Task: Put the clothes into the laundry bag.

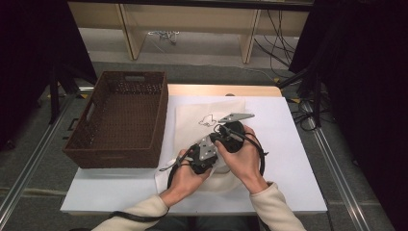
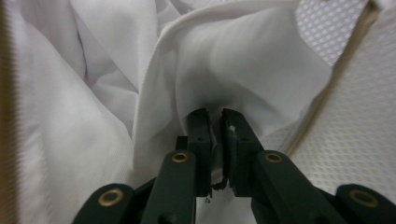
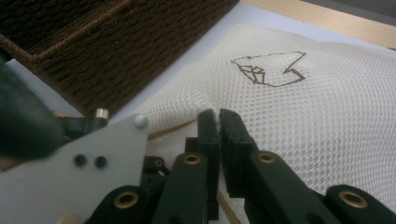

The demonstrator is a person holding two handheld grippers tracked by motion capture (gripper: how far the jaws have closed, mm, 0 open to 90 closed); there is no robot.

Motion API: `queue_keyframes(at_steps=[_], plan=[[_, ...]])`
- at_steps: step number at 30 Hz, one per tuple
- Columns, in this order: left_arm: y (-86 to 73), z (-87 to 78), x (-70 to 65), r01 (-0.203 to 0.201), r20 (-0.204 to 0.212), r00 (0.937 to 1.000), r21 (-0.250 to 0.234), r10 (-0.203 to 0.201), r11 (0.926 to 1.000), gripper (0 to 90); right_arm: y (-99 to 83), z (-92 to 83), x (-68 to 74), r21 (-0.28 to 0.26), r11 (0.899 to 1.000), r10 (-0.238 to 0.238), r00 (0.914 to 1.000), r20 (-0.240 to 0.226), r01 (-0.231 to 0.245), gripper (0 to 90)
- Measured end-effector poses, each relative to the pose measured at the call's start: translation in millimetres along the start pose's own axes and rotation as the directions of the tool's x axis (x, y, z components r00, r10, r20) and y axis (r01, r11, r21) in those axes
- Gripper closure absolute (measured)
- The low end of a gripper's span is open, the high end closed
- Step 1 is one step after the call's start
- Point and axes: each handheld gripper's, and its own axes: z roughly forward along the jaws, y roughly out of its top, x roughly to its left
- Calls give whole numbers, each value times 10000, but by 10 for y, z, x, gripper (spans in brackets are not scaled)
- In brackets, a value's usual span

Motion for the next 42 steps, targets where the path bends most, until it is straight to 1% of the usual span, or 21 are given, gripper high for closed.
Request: queue_keyframes(at_steps=[1,2,3,4,5,10,12,13,15,16,17,19,23,27,29,32,33,36,38,39,42], plan=[[-7,29,-24,238,7,9997,-185,-238,9995,808,1,-5,0,54,10000,56,10000,-50,-56,885],[-15,47,-33,116,-99,9999,-285,-118,9995,799,1,-3,-13,32,9999,-137,9999,-71,137,886],[-13,28,-10,-471,-113,9988,176,473,9987,785,1,-1,-15,44,9999,-130,9999,-68,131,886],[-11,20,-10,-623,-119,9980,356,628,9974,770,-1,-2,-13,57,10000,-62,10000,-73,62,885],[-24,47,-26,-575,-53,9983,138,575,9983,748,-1,0,-13,51,10000,-55,9999,-88,56,886],[-81,18,-62,-1102,-12,9939,303,1103,9934,614,1,-5,-13,50,9999,-106,9999,-79,106,885],[-88,-17,-78,-980,188,9950,158,977,9951,556,1,-3,-14,67,9999,-114,9999,-81,115,885],[-100,-28,-109,-576,112,9983,-189,578,9982,532,1,-3,-13,68,9999,-107,9999,-76,107,885],[-108,-90,-123,-575,143,9982,-327,580,9978,479,1,-4,-12,58,9999,-107,9999,-65,108,885],[-102,-153,-97,-956,211,9952,9,956,9954,460,1,-4,-13,68,9999,-107,9999,-76,108,885],[-109,-191,-107,-789,274,9965,-137,793,9968,443,1,-3,-14,71,9999,-114,9999,-73,115,886],[-112,-282,-96,-948,293,9950,-58,950,9955,427,1,-3,-14,72,9999,-112,9999,-71,112,885],[-115,-485,-108,-781,385,9961,-326,794,9964,398,-4,2,5,72,9999,82,10000,-1,-82,885],[-140,-652,-91,-619,378,9972,-618,644,9962,386,-1,11,-11,-35,9997,-236,9997,-36,236,885],[-157,-706,-81,-483,310,9983,-609,502,9970,382,-4,4,-1,39,10000,-68,10000,38,67,885],[-186,-788,-37,-905,-15,9959,-381,905,9952,368,0,13,-7,-14,9997,-245,9997,-39,245,885],[-196,-797,-31,-797,-31,9968,-328,797,9963,359,-2,9,2,7,10000,-34,10000,-40,34,885],[-253,-817,28,-913,-256,9955,-114,910,9958,357,-1,9,-12,-18,9998,-205,9998,-34,204,885],[-292,-815,64,-947,-420,9946,71,949,9955,355,-4,5,9,99,9999,122,9999,-7,-122,885],[-311,-816,79,-971,-466,9941,191,979,9951,356,-1,10,-9,32,9998,-214,9998,3,214,885],[-360,-846,87,-899,-389,9951,175,906,9958,364,-3,9,-3,61,10000,-18,10000,-12,19,885]])
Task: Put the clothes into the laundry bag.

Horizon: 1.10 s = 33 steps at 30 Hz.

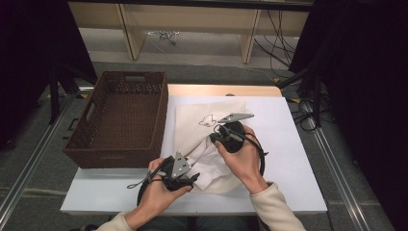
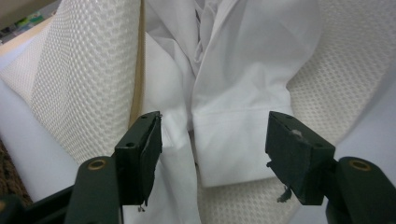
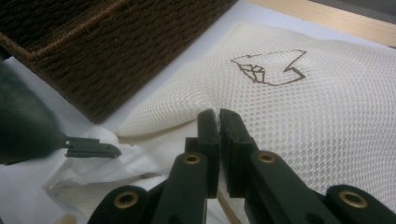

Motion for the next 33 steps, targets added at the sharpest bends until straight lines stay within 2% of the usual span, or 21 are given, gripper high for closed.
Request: queue_keyframes(at_steps=[2,3,4,5,7,8,9,11,12,13,15,16,19,22,27,28,31,33], plan=[[-19,-23,10,124,141,9998,-17,-124,9999,370,4,-7,-10,29,9999,-114,9999,-64,114,885],[-36,-30,21,228,206,9995,-173,-224,9996,371,3,-2,-10,3,9999,-114,9999,-45,114,885],[-44,-54,40,263,296,9992,7,-263,9997,374,-2,3,-3,11,10000,-23,10000,1,23,885],[-49,-66,59,184,168,9997,-25,-184,9998,375,-3,0,4,33,9999,108,9999,8,-108,885],[-63,-79,70,313,-41,9995,-79,-314,9995,384,2,4,-12,-51,9998,-183,9998,-24,183,885],[-71,-96,95,159,-133,9998,104,-158,9998,392,1,5,-13,-64,9998,-209,9998,-17,209,885],[-82,-101,106,19,-264,9997,195,-14,9998,408,-2,1,-1,-3,10000,-11,10000,22,11,885],[-110,-93,113,-85,-319,9994,419,98,9991,455,0,1,1,28,10000,0,10000,6,0,885],[-123,-81,122,-272,-363,9989,422,287,9987,475,1,2,1,35,10000,5,10000,3,-5,885],[-134,-79,111,-167,-364,9992,587,189,9981,510,0,-1,0,41,10000,-50,10000,32,50,885],[-150,-59,102,-268,-417,9987,702,297,9972,571,1,13,-5,9,9999,-172,9998,-66,172,885],[-155,-51,106,-324,-373,9987,781,353,9964,600,-2,15,7,24,10000,39,9999,-102,-39,885],[-174,-16,125,-245,-323,9991,834,273,9962,680,-1,15,9,44,10000,37,9999,-107,-37,885],[-203,22,168,-183,-403,9989,1127,230,9935,749,-7,21,20,78,9999,148,9999,-90,-147,884],[-252,91,198,-159,-347,9992,1374,209,9904,820,-2,19,9,104,9998,-155,9998,-77,156,885],[-257,99,199,-55,-372,9993,1397,108,9902,836,-4,19,27,164,9998,63,9999,-128,-61,885],[-246,89,215,78,-289,9996,1310,-41,9913,880,-7,23,28,128,9999,60,9999,-92,-59,886],[-224,73,206,148,-213,9997,1119,-125,9936,884,-6,29,13,78,9999,-110,9999,-97,110,886]])
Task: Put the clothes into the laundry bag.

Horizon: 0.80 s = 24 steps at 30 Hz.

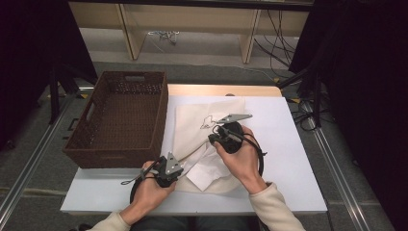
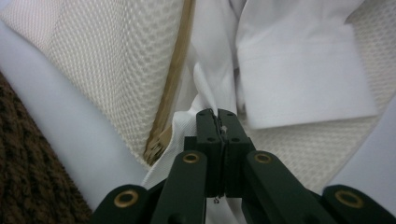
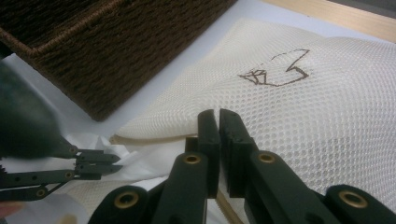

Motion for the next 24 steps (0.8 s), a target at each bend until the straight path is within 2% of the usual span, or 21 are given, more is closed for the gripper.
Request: queue_keyframes(at_steps=[5,8,9,10,11,12,13,14,15,19,20,21,23,24], plan=[[92,-38,-101,294,637,9976,-652,-253,9974,887,2,5,1,-27,10000,-69,10000,-22,69,887],[159,-20,-124,358,821,9962,-858,-287,9957,887,0,6,9,-33,10000,71,10000,-5,-71,887],[182,-5,-130,491,910,9950,-992,-401,9939,888,-4,6,14,-41,9999,94,9999,42,-94,887],[212,6,-128,478,951,9948,-1088,-374,9929,888,-1,9,5,-80,9997,-212,9998,16,212,888],[243,17,-137,493,896,9952,-1160,-389,9920,888,0,10,11,-96,9998,-182,9998,-32,182,887],[266,28,-152,570,1011,9939,-1275,-442,9902,888,-2,-1,32,15,9999,159,9999,12,-159,888],[321,39,-177,580,1120,9928,-1391,-425,9886,888,-1,-3,36,28,9998,184,9998,-4,-184,888],[350,45,-191,575,1185,9921,-1451,-403,9878,888,-2,6,26,-26,10000,-61,10000,36,61,887],[393,49,-209,496,1187,9924,-1514,-316,9872,888,-4,5,32,-31,10000,43,10000,17,-43,887],[549,93,-274,363,1220,9924,-1822,-140,9826,888,0,-3,23,-36,9999,-100,9999,61,100,888],[577,113,-281,286,1186,9929,-1873,-63,9819,888,0,-8,28,-4,10000,-12,10000,59,12,888],[599,136,-286,346,1158,9932,-1911,-125,9810,887,2,-1,16,-99,9998,-186,9998,30,187,888],[625,211,-279,379,1187,9929,-2145,-125,9760,886,-1,-1,13,-93,9998,-181,9998,-7,181,888],[626,240,-284,434,1161,9930,-2068,-195,9774,884,-1,-1,13,-114,9998,-155,9999,-8,155,887]])
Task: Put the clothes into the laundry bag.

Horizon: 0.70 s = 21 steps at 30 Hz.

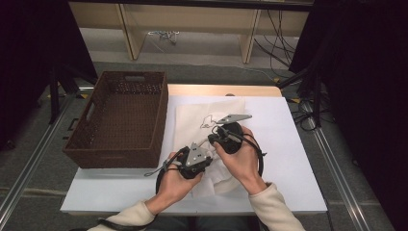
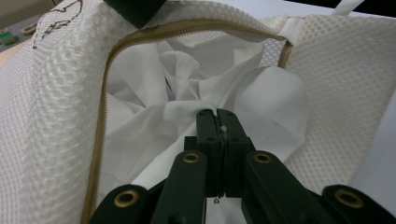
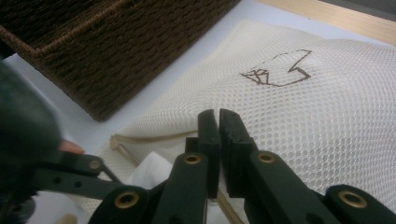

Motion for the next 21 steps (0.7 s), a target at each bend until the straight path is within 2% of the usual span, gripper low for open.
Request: queue_keyframes(at_steps=[2,3,4,5,8,9,12,14,17,18,19,21], plan=[[-24,57,0,16,136,9999,140,-18,9999,877,3,-1,1,4,10000,27,10000,7,-27,887],[-50,98,7,-157,289,9995,326,148,9993,869,2,-1,-5,29,10000,-42,10000,-14,42,888],[-68,123,4,-161,383,9992,504,142,9986,844,3,-4,6,99,9997,205,9998,-19,-205,888],[-97,152,6,-154,437,9990,647,126,9978,821,-1,-6,1,130,9998,143,9999,2,-143,888],[-163,188,-7,-178,640,9979,888,121,9959,704,0,-5,4,117,9998,167,9999,-15,-167,887],[-170,185,-14,-141,609,9981,832,90,9964,665,2,2,-11,15,10000,-92,10000,-5,92,888],[-170,134,-43,-257,618,9979,767,210,9967,569,-1,0,12,128,9997,215,9998,-11,-215,887],[-169,88,-63,-344,523,9982,667,310,9972,502,0,-1,12,130,9997,215,9998,-1,-215,887],[-177,-23,-95,-566,507,9973,631,534,9964,413,2,1,-11,34,10000,-67,10000,-6,67,887],[-187,-67,-113,-646,502,9969,668,613,9957,389,0,-5,-1,151,9998,138,9999,48,-139,887],[-193,-105,-122,-730,670,9955,811,676,9940,368,1,-7,0,143,9998,159,9999,12,-159,887],[-228,-161,-158,-959,735,9933,957,891,9908,338,1,-7,2,138,9998,150,9999,2,-150,887]])
